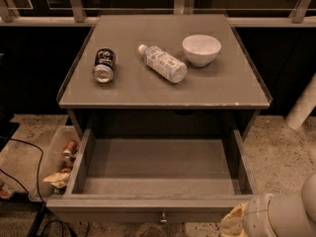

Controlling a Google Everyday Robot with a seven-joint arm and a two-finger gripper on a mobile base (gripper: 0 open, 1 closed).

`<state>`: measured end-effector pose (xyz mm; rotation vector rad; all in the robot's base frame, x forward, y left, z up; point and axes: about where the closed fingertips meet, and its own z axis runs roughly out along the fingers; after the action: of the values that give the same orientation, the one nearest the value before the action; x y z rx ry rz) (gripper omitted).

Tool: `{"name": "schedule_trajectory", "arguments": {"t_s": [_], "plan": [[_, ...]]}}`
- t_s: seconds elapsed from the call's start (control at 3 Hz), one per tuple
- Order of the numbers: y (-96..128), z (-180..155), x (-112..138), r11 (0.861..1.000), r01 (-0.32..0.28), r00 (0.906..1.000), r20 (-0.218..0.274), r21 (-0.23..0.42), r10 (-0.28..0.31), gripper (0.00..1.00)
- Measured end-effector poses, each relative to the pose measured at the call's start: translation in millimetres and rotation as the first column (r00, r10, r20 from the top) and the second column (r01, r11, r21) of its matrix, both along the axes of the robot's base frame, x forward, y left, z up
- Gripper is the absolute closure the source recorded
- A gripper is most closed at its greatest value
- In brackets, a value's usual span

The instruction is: Close top drawer

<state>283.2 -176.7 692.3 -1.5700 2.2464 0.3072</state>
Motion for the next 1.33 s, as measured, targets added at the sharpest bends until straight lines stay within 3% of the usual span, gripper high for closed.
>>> {"name": "schedule_trajectory", "arguments": {"t_s": [0.67,1.0,1.33], "plan": [[11.7,-38.6,11.3,0.998,-0.036,0.9981,0.051,0.046,0.034,1.0],[11.7,-40.6,13.0,0.998,-0.037,0.9978,0.057,0.047,0.034,0.85],[11.7,-40.6,13.0,0.998,-0.037,0.9978,0.057,0.047,0.034,0.61]]}}
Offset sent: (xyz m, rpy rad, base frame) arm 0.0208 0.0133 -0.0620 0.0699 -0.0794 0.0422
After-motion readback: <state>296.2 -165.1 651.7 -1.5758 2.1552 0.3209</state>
